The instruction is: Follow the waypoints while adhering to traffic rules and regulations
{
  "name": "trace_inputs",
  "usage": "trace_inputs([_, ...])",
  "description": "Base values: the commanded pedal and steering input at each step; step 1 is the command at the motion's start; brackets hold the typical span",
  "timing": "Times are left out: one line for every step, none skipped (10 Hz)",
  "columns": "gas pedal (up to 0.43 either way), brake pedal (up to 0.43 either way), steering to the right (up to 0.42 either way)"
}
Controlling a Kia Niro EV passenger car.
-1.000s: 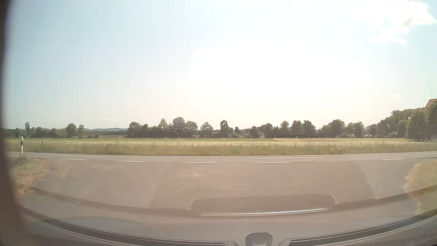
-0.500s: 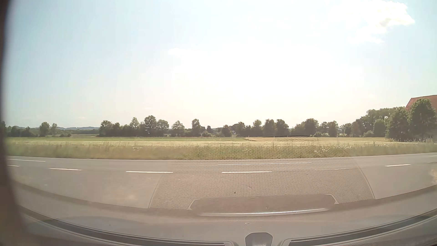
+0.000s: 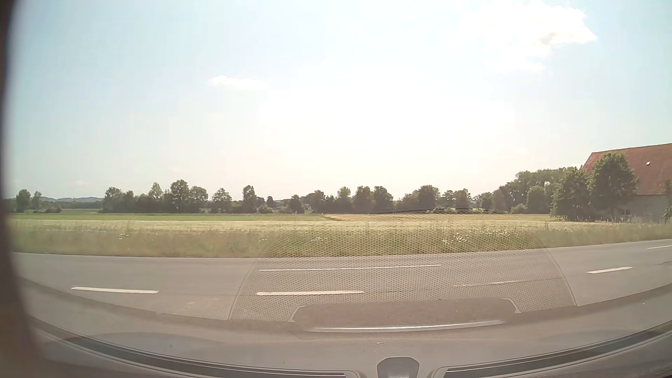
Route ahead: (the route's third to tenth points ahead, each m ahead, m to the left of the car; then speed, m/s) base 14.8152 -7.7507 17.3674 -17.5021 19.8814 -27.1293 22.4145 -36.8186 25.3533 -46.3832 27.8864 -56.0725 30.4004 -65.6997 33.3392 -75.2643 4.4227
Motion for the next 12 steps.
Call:
trace_inputs([0.000,0.006,0.288])
trace_inputs([0.079,0.006,0.303])
trace_inputs([0.169,0.006,0.314])
trace_inputs([0.197,0.006,0.328])
trace_inputs([0.228,0.006,0.341])
trace_inputs([0.248,0.006,0.361])
trace_inputs([0.268,0.006,0.380])
trace_inputs([0.311,0.006,0.390])
trace_inputs([0.339,0.006,0.402])
trace_inputs([0.370,0.006,0.406])
trace_inputs([0.378,0.006,0.407])
trace_inputs([0.390,0.006,0.407])
